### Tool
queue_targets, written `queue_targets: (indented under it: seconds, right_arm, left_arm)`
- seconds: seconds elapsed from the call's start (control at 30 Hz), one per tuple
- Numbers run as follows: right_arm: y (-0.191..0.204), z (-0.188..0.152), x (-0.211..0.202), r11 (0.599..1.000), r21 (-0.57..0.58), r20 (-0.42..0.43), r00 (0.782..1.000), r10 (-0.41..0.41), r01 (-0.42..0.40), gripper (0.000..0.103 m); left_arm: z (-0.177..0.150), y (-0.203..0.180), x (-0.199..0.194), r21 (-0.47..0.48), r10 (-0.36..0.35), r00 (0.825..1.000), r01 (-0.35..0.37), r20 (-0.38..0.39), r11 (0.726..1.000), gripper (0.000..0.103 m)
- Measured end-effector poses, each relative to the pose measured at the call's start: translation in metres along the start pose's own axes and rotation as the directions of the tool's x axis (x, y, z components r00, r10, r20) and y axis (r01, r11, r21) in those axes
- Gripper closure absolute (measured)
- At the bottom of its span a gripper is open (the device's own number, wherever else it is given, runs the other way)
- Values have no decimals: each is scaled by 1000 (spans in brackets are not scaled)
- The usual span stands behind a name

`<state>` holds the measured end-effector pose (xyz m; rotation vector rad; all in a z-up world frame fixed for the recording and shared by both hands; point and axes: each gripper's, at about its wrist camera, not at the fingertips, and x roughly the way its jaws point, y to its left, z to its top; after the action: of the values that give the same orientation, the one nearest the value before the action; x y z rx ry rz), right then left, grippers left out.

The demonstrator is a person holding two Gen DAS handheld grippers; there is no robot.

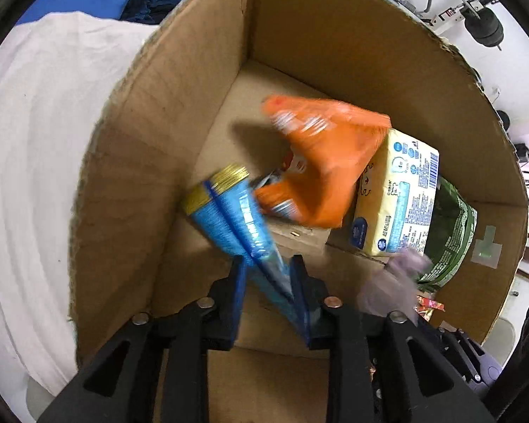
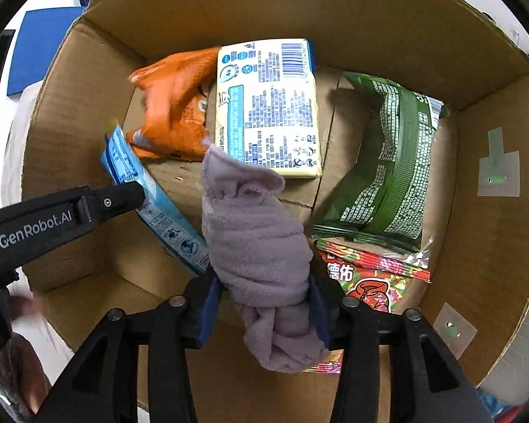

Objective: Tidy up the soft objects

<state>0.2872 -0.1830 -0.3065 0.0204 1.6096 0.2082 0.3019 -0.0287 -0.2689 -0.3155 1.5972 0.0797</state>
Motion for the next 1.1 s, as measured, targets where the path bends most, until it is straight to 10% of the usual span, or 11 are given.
queue_targets:
  seconds: [0.43,1.1]
  right_arm:
    - [4,-18,-27,1000,1,61,998,-16,16,6]
    - [-24,-72,-60,971,205,176,971,-162,125,0]
  left_arm:
    - [-21,0,-49,50,57,990,-64,128,997,9]
    - [-78,-11,-65,206,147,939,-217,310,954,0]
